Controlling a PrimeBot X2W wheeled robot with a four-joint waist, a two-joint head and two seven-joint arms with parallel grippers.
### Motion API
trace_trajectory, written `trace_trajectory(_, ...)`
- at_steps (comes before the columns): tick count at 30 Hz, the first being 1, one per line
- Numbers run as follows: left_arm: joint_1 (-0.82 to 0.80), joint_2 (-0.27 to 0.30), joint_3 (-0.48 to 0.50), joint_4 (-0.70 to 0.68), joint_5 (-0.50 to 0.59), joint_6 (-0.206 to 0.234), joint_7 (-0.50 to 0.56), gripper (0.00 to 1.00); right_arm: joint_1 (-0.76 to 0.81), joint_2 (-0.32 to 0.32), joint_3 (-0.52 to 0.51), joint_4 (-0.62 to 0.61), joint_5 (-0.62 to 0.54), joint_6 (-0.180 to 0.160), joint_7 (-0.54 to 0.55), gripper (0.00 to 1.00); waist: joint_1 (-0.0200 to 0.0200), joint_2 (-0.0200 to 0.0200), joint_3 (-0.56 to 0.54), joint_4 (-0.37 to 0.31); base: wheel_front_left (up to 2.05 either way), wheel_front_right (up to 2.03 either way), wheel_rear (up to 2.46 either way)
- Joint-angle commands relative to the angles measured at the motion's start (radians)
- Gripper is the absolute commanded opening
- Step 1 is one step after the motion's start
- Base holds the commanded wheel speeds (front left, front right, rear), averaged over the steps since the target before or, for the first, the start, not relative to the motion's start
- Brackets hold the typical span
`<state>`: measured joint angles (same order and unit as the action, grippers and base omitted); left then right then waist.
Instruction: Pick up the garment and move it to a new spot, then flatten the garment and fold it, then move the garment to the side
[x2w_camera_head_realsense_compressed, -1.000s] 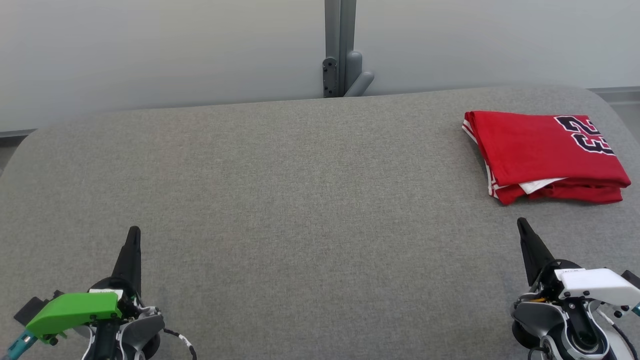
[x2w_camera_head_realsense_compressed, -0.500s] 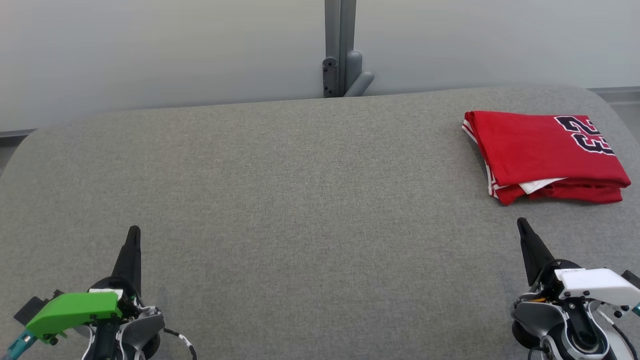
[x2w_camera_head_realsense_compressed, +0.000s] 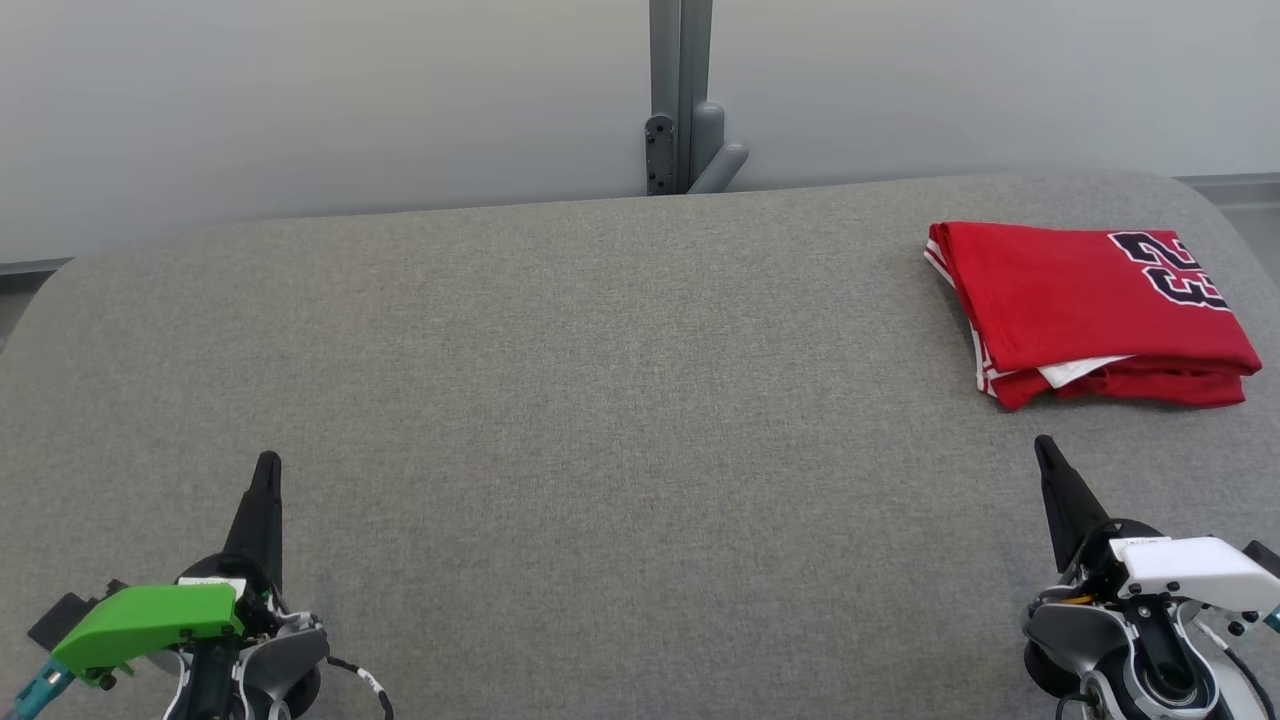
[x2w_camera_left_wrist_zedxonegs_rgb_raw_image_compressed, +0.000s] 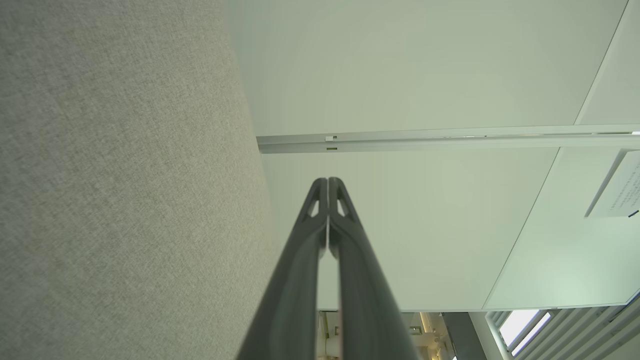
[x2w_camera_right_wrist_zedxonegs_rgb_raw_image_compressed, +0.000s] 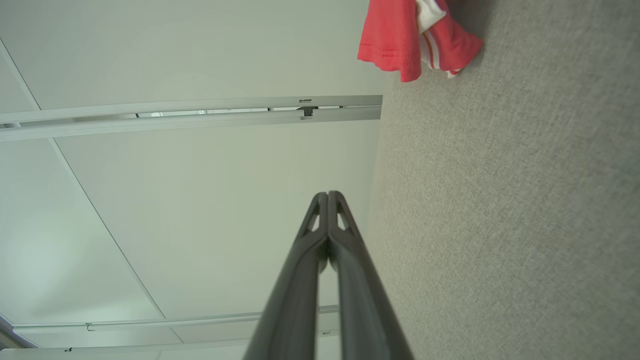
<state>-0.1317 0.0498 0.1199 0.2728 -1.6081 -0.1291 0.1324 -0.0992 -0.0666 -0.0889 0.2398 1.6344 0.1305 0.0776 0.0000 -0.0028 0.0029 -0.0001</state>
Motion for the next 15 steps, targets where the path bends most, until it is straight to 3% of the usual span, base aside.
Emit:
trace_trajectory(1, -0.011, 0.001, 0.002, 0.002, -0.002, -0.005, 0.004, 0.00, -0.010, 0.001, -0.003, 0.002, -0.006, 0.000, 0.005, 0.00, 0.0000, 0.0028, 0.000, 0.000, 0.00, 0.00, 0.00)
trace_trajectory(15, -0.011, 0.001, 0.002, 0.002, -0.002, -0.005, 0.004, 0.00, -0.010, 0.003, -0.007, 0.003, -0.009, 0.000, 0.008, 0.00, 0.0000, 0.0028, 0.000, 0.000, 0.00, 0.00, 0.00)
